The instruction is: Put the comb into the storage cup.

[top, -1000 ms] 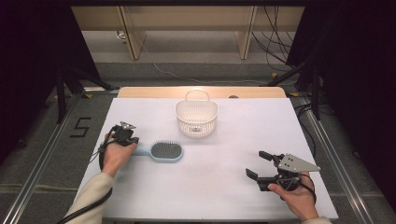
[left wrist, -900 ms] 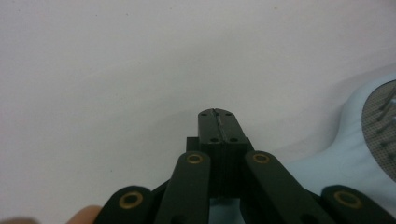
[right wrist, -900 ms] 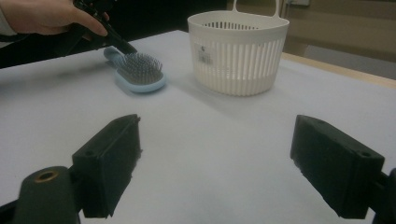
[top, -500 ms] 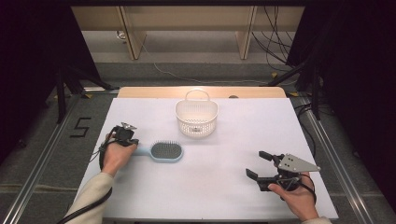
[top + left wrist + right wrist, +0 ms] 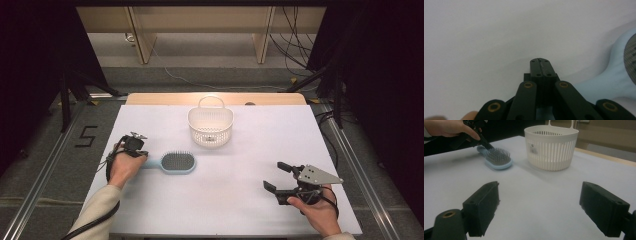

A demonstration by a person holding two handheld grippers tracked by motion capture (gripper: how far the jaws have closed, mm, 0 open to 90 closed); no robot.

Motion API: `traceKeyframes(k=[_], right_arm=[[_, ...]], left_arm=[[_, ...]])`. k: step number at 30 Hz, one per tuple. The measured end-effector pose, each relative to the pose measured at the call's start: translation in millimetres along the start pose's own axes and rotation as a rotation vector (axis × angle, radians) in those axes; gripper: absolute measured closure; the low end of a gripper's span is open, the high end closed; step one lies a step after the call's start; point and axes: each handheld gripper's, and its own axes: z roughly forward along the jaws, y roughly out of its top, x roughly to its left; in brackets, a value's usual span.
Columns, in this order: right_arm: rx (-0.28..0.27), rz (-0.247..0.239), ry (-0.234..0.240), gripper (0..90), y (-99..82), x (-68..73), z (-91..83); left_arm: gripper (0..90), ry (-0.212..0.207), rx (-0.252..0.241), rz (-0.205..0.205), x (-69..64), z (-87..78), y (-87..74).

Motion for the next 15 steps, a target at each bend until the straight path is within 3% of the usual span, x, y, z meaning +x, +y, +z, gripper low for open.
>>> traceKeyframes(k=[8, 15], right_arm=[[-0.001, -0.001, 0.000, 16.7, 0.1, 0.1, -0.2], [-0.004, 0.001, 0.001, 16.7, 0.2, 0.3, -0.2]], left_arm=[[90.0, -0.013, 0.053, 0.017, -2.9, -5.4, -1.0], [90.0, -0.054, 0.094, 0.023, -6.2, -12.2, -5.5]])
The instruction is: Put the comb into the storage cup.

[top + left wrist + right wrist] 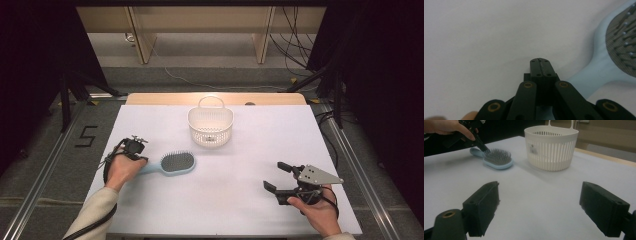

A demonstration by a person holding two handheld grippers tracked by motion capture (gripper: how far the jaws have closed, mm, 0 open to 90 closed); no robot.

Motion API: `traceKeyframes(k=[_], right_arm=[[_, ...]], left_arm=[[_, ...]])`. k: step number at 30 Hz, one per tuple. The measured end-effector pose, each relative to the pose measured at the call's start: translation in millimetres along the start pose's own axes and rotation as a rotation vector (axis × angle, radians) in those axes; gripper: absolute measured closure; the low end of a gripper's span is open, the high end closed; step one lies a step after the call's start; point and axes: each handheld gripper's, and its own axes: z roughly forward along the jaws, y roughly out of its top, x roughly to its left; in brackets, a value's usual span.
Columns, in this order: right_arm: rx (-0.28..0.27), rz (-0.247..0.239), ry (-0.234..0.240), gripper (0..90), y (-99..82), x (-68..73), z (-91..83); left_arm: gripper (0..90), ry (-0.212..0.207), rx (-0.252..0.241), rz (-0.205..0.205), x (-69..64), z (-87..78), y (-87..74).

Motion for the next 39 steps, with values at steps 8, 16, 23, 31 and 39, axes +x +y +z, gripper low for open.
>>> traceKeyframes(k=[8, 16, 23, 31, 39], right_arm=[[-0.001, -0.001, 0.001, 16.7, 0.1, 0.0, -0.1], [-0.001, -0.001, 0.003, 16.7, 0.4, 0.0, 0.0], [0.002, 0.000, 0.004, 16.7, 0.4, -0.3, 0.3], [0.004, 0.001, 0.003, 16.7, 0.4, -0.5, 0.8], [0.004, 0.001, 0.004, 16.7, 0.4, -0.5, 1.0]], left_arm=[[90.0, -0.043, 0.045, 0.022, -4.4, -6.7, -6.5], [90.0, -0.054, 0.062, 0.041, -9.6, -10.5, -11.7], [90.0, -0.059, 0.077, 0.066, -15.5, -14.1, -16.2], [89.9, -0.053, 0.093, 0.097, -24.8, -17.7, -20.5], [90.0, -0.065, 0.104, 0.114, -30.2, -20.1, -23.6]])
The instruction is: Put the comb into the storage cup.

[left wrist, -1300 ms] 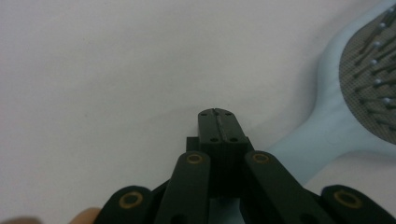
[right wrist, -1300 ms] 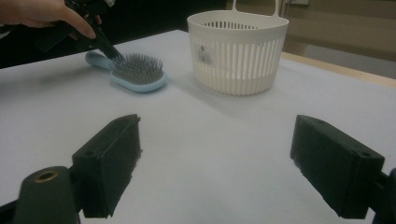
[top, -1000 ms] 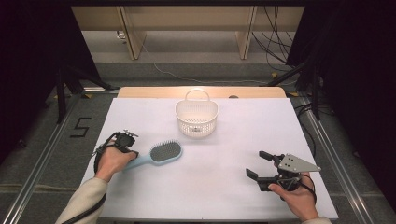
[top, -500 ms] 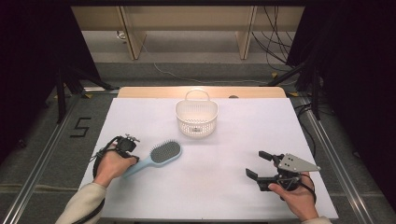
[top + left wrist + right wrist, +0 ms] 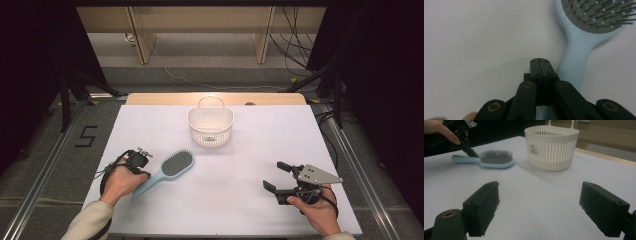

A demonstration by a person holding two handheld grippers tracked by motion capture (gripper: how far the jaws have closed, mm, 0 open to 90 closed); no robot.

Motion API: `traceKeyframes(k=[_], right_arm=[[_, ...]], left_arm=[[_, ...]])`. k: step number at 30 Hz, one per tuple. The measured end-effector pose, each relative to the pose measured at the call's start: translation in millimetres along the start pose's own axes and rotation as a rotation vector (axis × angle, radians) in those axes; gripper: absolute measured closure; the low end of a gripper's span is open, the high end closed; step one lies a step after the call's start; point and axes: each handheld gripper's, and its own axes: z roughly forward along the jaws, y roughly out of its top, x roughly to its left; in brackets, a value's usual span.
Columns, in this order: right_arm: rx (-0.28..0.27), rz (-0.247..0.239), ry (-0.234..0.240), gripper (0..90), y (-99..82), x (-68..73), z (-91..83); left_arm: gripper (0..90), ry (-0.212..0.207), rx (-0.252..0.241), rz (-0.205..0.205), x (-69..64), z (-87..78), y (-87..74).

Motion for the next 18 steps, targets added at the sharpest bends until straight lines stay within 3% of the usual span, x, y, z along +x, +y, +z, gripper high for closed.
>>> traceKeyframes(k=[18], right_arm=[[0.000, -0.002, 0.002, 16.7, 0.1, 0.1, 0.1]], left_arm=[[89.9, 0.005, 0.009, 0.031, -7.8, -2.9, -5.6]])
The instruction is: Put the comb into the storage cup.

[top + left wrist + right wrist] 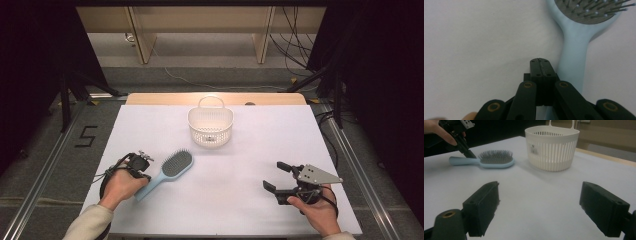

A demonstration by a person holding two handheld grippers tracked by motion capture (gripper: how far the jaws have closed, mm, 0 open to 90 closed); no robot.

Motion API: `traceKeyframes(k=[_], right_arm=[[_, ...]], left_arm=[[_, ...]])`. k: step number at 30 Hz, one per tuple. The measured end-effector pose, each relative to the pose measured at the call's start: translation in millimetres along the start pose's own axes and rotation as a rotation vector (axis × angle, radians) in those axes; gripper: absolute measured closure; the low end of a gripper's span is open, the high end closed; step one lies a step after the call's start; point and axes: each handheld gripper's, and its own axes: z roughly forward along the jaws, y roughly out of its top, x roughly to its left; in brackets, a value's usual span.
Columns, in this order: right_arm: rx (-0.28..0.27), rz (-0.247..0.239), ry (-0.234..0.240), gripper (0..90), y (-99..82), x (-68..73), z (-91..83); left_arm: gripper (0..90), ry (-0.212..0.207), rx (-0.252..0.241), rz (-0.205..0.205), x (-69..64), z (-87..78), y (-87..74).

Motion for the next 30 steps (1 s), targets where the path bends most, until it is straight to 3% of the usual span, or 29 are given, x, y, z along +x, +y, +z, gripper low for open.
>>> traceKeyframes(k=[6, 15, 17, 19, 22, 25, 30], right_arm=[[0.000, 0.000, -0.001, 16.7, 0.0, 0.0, 0.1], [0.001, 0.000, 0.000, 16.7, 0.0, -0.1, 0.1], [0.002, 0.000, 0.000, 16.7, 0.0, 0.1, 0.1], [0.003, 0.000, 0.000, 16.7, -0.2, 0.1, 0.5], [0.003, 0.001, -0.001, 16.7, -0.1, 0.0, 0.4], [0.003, 0.000, -0.001, 16.7, -0.1, 0.1, 0.3], [0.005, 0.000, -0.001, 16.7, -0.1, 0.3, 0.4]], left_arm=[[88.9, -0.011, -0.013, -0.012, 6.6, -1.3, -1.0], [68.5, 0.033, -0.107, -0.026, 10.7, -18.3, 2.7], [61.7, 0.030, -0.138, -0.041, 11.6, -20.8, 3.5], [50.6, 0.042, -0.209, -0.045, 13.8, -22.8, 4.5], [42.6, 0.068, -0.215, -0.035, 15.0, -24.8, 5.0], [23.3, 0.088, -0.236, -0.028, 15.1, -26.3, 5.4], [13.7, 0.104, -0.265, -0.031, 16.2, -27.2, 6.6]])
